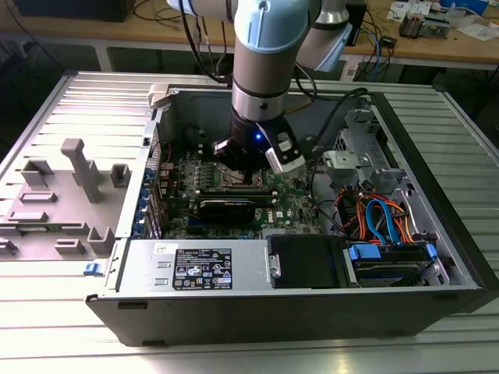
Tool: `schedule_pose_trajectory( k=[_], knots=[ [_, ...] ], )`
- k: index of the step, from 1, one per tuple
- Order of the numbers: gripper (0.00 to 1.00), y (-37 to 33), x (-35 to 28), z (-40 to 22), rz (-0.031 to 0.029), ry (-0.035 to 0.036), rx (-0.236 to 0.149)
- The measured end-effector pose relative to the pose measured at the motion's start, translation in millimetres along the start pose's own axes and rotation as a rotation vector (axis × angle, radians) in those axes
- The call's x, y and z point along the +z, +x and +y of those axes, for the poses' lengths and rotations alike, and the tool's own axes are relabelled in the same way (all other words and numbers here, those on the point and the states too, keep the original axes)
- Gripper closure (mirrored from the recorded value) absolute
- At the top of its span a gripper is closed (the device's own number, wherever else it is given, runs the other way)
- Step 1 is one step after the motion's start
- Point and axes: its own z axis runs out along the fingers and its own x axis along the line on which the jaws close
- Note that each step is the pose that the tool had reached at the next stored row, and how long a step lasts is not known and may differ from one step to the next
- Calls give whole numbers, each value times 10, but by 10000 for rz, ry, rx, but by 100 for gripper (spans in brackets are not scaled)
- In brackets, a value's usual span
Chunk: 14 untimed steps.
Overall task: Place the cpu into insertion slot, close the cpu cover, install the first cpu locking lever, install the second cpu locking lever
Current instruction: 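Install the second cpu locking lever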
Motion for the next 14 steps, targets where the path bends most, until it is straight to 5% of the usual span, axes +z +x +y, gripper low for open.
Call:
schedule_pose_trajectory(
  k=[4,8,11,14],
  knots=[
    [89,101,41,0,7,-3,0],
    [89,279,66,7,3,-76,0],
    [89,325,85,8,-3,-198,-2],
    [89,332,133,0,-2,-210,-4]
  ],
)
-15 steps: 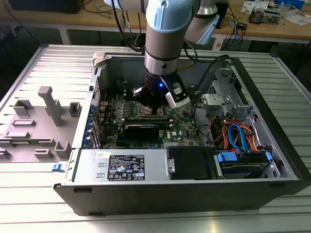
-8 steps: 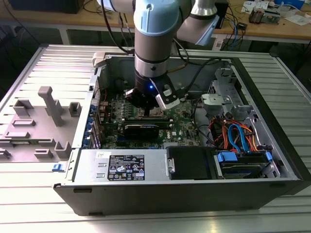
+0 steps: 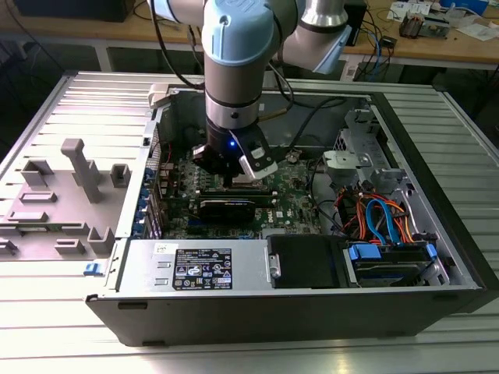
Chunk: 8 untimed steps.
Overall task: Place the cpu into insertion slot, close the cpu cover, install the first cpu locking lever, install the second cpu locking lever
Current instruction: 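Install the second cpu locking lever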
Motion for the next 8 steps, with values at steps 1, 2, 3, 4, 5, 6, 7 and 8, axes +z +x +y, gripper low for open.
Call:
schedule_pose_trajectory(
  k=[1,2,3,4,5,6,7,8],
  knots=[
    [89,1,0,-3,0,-3,2],
    [89,1,-5,-3,0,-1,3],
    [89,1,-15,-1,-1,-2,3],
    [89,1,-29,1,4,-4,2],
    [89,1,-49,3,8,-3,3],
    [89,2,-61,5,11,-3,4],
    [89,1,-64,-1,11,-23,1],
    [89,2,-66,-18,10,-46,1]
  ],
)
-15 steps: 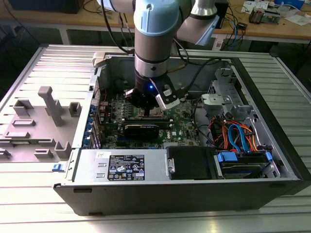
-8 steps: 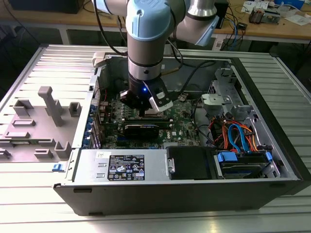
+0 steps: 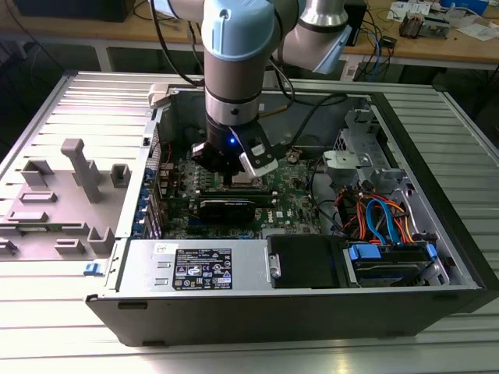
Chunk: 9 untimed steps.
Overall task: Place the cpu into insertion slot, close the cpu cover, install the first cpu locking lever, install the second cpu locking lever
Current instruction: 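Install the second cpu locking lever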
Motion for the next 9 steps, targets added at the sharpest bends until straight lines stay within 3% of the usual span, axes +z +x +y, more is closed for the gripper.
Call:
schedule_pose_trajectory(
  k=[4,9],
  knots=[
    [89,4,-6,-54,-4,-87,0],
    [89,61,26,-56,-16,-323,-5]
  ],
)
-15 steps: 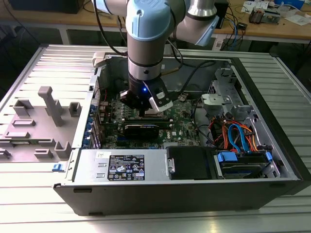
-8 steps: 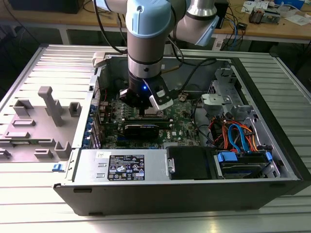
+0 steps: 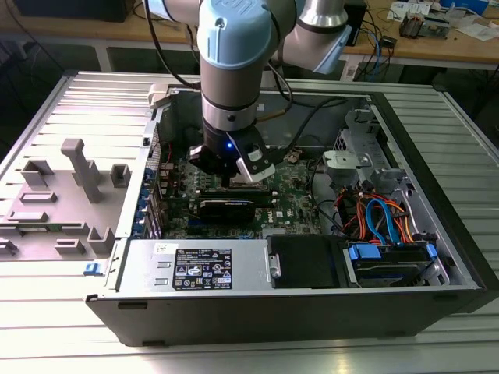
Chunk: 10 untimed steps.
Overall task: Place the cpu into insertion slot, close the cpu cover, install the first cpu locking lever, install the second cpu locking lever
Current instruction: 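Install the second cpu locking lever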
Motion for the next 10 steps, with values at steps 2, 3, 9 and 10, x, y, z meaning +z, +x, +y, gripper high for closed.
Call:
schedule_pose_trajectory(
  k=[2,3,9,10],
  knots=[
    [89,5,12,-2,-3,-43,-2],
    [89,5,12,-2,-2,-43,-2],
    [89,6,14,-2,-2,-43,-1],
    [89,6,14,-2,-2,-43,-2]
  ],
)
